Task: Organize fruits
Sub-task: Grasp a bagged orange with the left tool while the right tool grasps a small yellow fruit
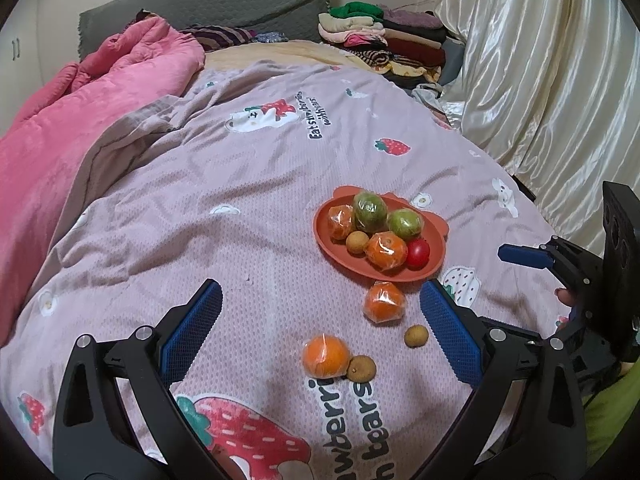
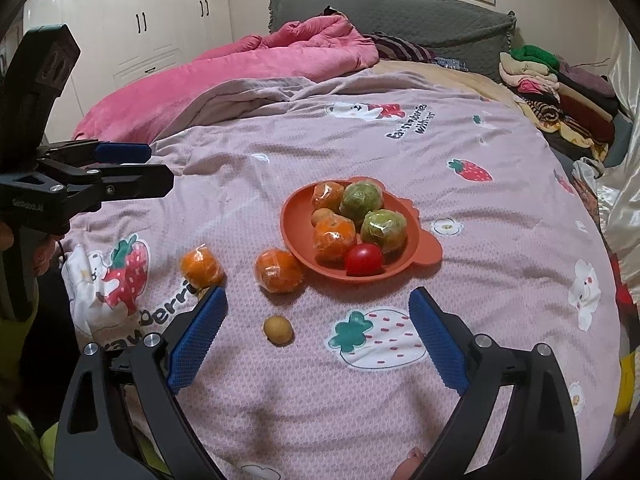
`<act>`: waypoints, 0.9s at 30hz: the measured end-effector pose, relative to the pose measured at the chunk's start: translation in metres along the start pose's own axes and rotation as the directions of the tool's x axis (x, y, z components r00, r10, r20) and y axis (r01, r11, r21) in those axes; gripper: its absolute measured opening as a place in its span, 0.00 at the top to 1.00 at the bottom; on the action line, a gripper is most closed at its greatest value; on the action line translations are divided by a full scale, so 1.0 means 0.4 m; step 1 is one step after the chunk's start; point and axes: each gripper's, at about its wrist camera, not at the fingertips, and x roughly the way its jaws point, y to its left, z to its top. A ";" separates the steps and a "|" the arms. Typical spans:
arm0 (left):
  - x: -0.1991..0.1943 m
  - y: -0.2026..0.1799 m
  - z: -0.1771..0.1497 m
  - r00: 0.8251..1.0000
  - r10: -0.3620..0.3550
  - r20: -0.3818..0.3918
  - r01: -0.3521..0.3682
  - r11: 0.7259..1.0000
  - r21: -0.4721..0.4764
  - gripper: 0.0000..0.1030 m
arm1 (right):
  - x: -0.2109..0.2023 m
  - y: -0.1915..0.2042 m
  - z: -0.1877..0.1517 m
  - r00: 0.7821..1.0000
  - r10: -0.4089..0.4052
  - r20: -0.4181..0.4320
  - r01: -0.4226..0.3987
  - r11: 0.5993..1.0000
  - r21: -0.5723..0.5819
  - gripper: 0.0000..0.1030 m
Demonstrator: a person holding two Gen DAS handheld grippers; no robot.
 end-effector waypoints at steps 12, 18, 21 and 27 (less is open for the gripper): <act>-0.005 -0.004 -0.032 1.000 0.011 -0.016 -0.011 1.000 0.006 0.10 | 0.009 0.008 -0.018 1.000 0.001 -0.019 -0.001 1.000 -0.002 0.11; -0.004 -0.002 -0.044 1.000 0.019 -0.024 -0.018 1.000 0.004 0.10 | 0.011 0.013 -0.024 1.000 0.005 -0.024 -0.006 1.000 -0.006 0.11; 0.000 0.000 -0.051 0.999 0.022 -0.032 -0.022 1.000 0.004 0.10 | 0.013 0.015 -0.029 1.000 0.006 -0.028 -0.006 1.000 -0.008 0.11; 0.008 0.007 -0.073 0.998 0.028 -0.051 -0.028 1.000 -0.001 0.10 | 0.025 0.019 -0.038 0.999 0.011 -0.040 -0.011 1.000 -0.007 0.11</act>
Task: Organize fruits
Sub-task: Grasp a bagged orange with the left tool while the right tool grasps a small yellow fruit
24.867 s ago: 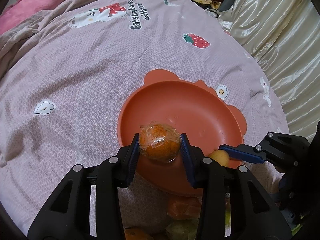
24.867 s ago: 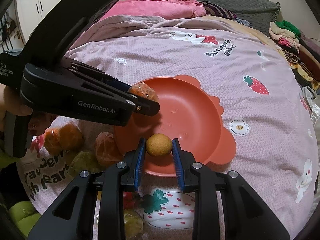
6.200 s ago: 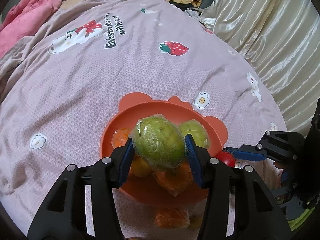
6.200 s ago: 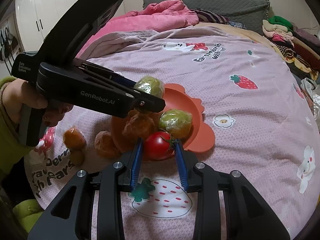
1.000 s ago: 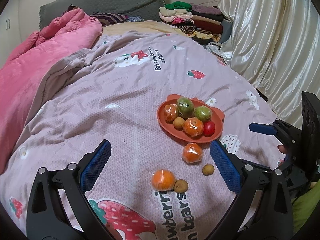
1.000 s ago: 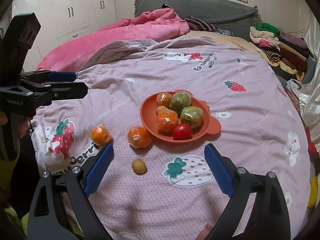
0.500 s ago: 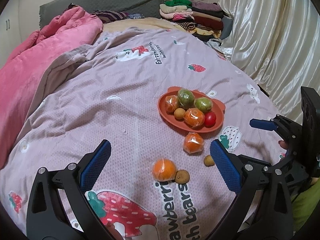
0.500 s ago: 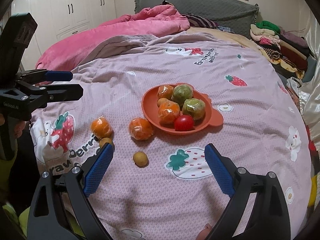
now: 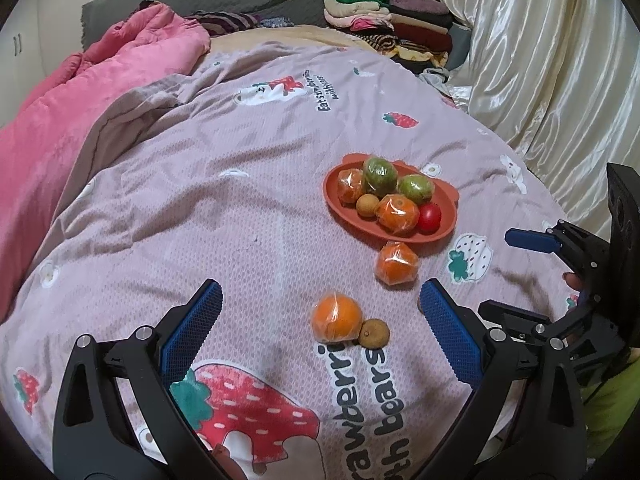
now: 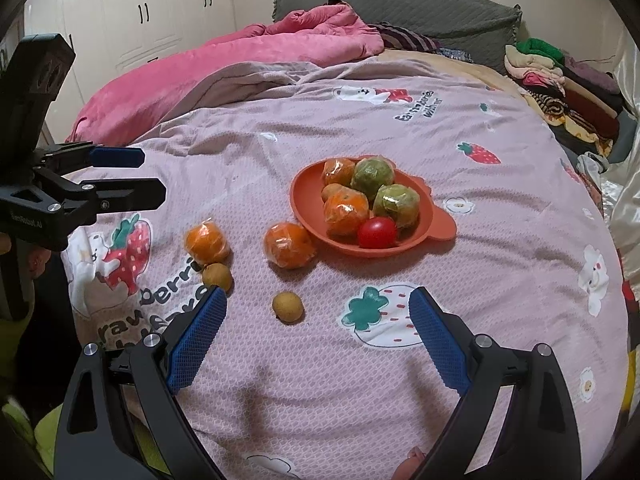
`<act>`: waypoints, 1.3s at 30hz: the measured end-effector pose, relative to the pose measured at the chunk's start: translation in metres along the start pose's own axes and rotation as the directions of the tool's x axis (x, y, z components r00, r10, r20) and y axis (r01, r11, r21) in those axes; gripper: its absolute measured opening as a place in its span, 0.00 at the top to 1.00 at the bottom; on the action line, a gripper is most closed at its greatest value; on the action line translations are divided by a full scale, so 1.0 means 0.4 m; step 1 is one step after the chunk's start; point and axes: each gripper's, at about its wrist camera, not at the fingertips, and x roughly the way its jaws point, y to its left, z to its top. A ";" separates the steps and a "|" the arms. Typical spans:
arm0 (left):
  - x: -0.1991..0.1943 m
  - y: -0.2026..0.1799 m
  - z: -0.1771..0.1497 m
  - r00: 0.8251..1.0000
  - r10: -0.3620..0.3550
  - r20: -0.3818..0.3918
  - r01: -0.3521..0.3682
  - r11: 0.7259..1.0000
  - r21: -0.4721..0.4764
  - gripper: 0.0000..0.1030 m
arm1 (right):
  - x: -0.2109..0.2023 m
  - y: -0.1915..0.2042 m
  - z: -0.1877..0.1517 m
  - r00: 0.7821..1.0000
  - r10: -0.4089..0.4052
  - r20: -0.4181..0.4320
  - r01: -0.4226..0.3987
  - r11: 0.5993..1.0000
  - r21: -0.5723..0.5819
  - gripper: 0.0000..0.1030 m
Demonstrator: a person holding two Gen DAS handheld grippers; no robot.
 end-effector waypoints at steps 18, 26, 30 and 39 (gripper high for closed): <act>0.054 0.021 -0.062 0.995 -0.028 -0.096 0.026 0.999 -0.021 0.10 | 0.042 0.017 -0.031 0.999 0.018 -0.043 -0.019 1.000 -0.012 0.11; 0.081 0.025 -0.073 0.990 -0.071 -0.125 0.066 0.997 -0.042 0.15 | 0.067 0.022 -0.043 0.998 0.024 -0.057 -0.025 0.999 -0.024 0.11; 0.092 0.023 -0.075 0.987 -0.084 -0.138 0.078 0.996 -0.044 0.23 | 0.089 0.022 -0.049 0.997 0.036 -0.074 -0.038 0.999 -0.030 0.23; 0.114 0.023 -0.077 0.982 -0.110 -0.156 0.102 0.993 -0.058 0.31 | 0.137 0.021 -0.049 0.994 0.055 -0.099 -0.060 0.997 -0.048 0.63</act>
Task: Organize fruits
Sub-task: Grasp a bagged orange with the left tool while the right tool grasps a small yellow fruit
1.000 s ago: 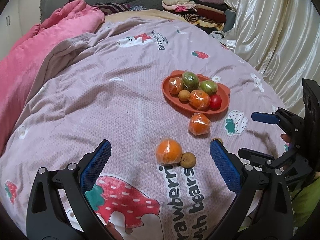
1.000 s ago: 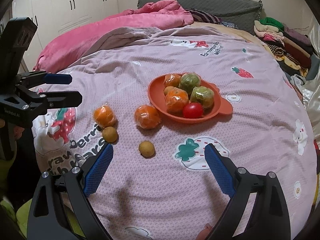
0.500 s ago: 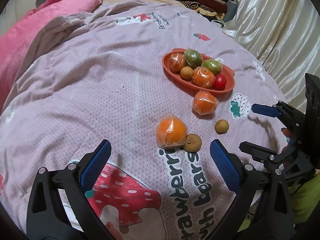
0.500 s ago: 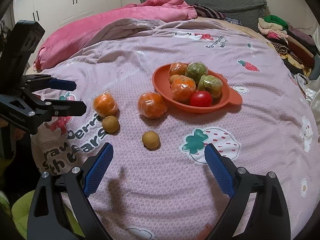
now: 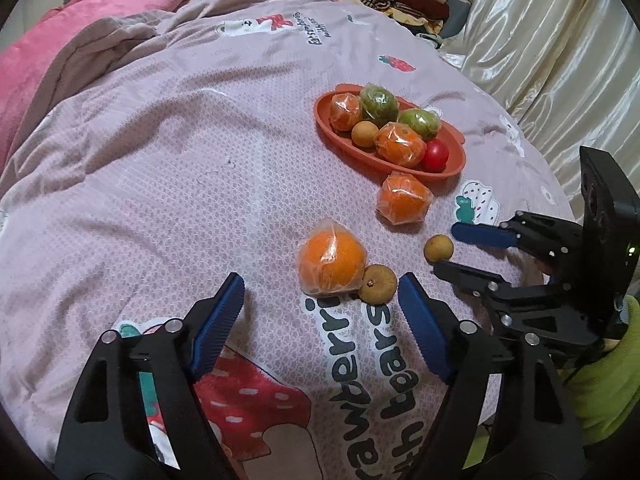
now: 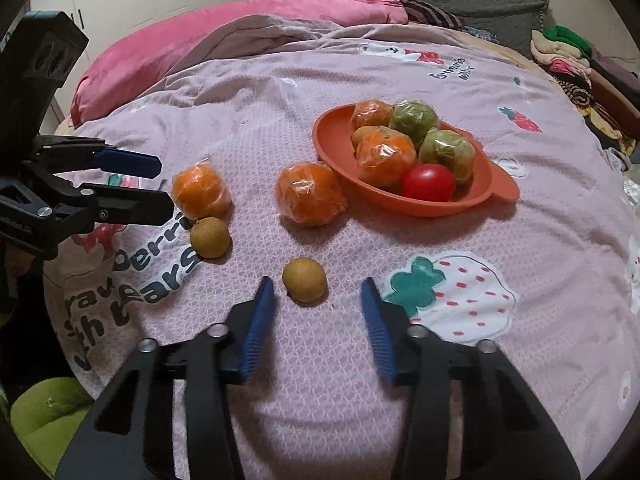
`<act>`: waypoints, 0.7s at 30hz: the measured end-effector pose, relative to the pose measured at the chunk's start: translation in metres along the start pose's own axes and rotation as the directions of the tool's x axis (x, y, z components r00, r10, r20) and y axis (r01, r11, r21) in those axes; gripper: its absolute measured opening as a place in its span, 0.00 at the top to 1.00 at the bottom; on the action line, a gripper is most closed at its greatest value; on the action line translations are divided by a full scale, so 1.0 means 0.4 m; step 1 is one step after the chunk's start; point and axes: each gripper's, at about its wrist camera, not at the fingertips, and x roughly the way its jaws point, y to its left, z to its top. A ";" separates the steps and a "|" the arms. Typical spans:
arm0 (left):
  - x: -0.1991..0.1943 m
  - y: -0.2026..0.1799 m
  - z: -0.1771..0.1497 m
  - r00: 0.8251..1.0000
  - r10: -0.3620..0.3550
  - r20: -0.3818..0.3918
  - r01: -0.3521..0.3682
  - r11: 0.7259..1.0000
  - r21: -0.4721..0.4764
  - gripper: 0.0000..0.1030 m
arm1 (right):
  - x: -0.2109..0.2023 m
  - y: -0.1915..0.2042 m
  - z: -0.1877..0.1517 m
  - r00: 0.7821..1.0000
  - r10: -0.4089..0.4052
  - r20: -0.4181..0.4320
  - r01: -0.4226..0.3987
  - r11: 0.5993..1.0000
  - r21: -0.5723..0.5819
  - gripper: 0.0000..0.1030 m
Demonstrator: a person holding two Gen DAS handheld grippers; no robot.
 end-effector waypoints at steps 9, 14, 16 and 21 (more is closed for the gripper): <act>0.036 -0.003 0.011 0.999 -0.027 -0.033 0.027 1.000 -0.013 0.46 | 0.017 0.006 0.006 1.000 0.026 0.004 -0.026 0.999 -0.020 0.76; 0.056 0.002 0.025 0.998 -0.037 -0.048 0.035 0.999 -0.032 0.51 | 0.014 0.002 0.001 0.999 0.039 0.010 -0.039 0.999 -0.009 0.76; 0.065 0.003 0.031 0.998 -0.041 -0.055 0.039 0.999 -0.036 0.52 | 0.014 0.001 0.000 0.999 0.042 0.012 -0.042 0.999 -0.007 0.76; 0.075 0.002 0.039 0.997 -0.047 -0.063 0.046 0.998 -0.033 0.57 | 0.013 0.001 0.000 0.999 0.043 0.013 -0.043 0.999 -0.009 0.76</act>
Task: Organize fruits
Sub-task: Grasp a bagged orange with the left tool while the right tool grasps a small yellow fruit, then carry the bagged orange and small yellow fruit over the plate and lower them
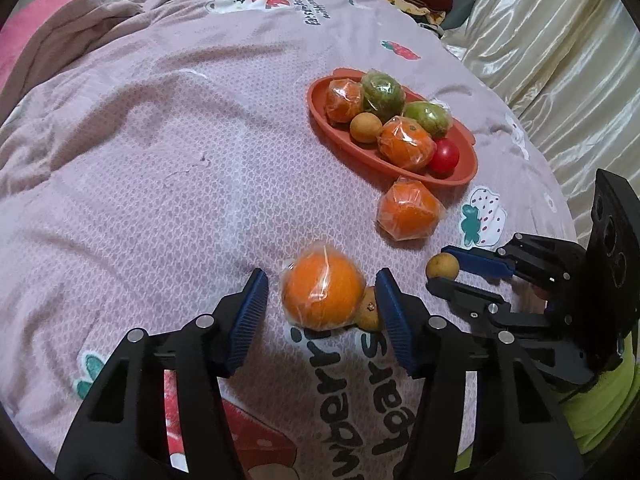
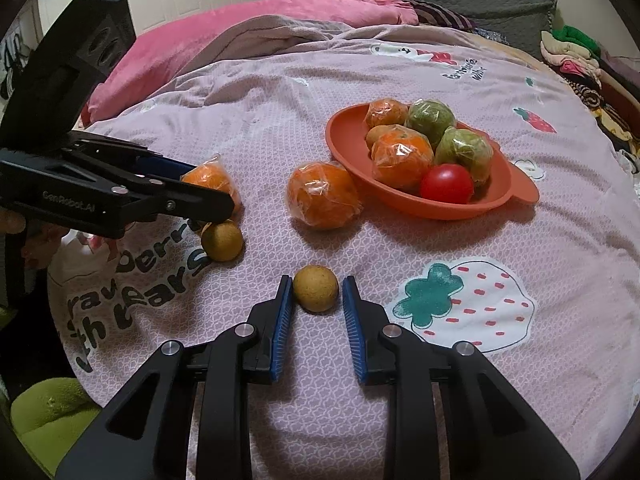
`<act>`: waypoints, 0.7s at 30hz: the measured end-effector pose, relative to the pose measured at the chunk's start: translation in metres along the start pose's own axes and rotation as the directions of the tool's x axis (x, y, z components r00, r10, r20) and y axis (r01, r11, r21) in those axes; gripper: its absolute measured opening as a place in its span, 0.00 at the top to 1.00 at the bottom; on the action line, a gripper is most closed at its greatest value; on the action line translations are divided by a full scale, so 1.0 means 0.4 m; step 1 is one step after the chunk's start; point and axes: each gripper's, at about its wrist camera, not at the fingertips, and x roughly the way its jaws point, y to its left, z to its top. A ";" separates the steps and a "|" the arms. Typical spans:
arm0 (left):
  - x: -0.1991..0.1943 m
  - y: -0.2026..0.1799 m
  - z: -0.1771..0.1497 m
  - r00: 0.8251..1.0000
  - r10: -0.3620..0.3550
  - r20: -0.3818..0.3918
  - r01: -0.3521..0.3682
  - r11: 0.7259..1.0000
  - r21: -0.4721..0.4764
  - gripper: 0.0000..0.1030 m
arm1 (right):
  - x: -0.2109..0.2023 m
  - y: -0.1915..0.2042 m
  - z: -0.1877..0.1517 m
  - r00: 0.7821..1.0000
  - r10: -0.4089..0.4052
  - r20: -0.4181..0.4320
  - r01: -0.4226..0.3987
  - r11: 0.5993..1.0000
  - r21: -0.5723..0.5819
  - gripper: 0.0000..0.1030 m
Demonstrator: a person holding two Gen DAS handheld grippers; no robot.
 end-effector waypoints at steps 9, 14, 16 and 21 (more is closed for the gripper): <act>0.002 -0.006 0.010 1.000 0.001 -0.007 -0.001 1.000 0.013 0.68 | -0.010 -0.006 0.004 1.000 0.028 0.006 -0.028 1.000 0.011 0.79; -0.027 0.007 0.010 1.000 -0.012 0.020 0.012 1.000 -0.002 0.68 | -0.031 -0.012 0.008 0.999 0.039 0.023 -0.040 0.999 0.021 0.79; -0.037 0.006 0.016 0.999 -0.015 0.033 0.016 1.000 -0.005 0.69 | -0.043 -0.016 0.011 0.998 0.044 0.034 -0.045 0.999 0.027 0.79; -0.059 -0.005 0.048 0.998 -0.017 0.062 0.017 1.000 0.000 0.69 | -0.079 -0.037 0.022 0.997 0.033 0.071 -0.036 0.998 0.043 0.79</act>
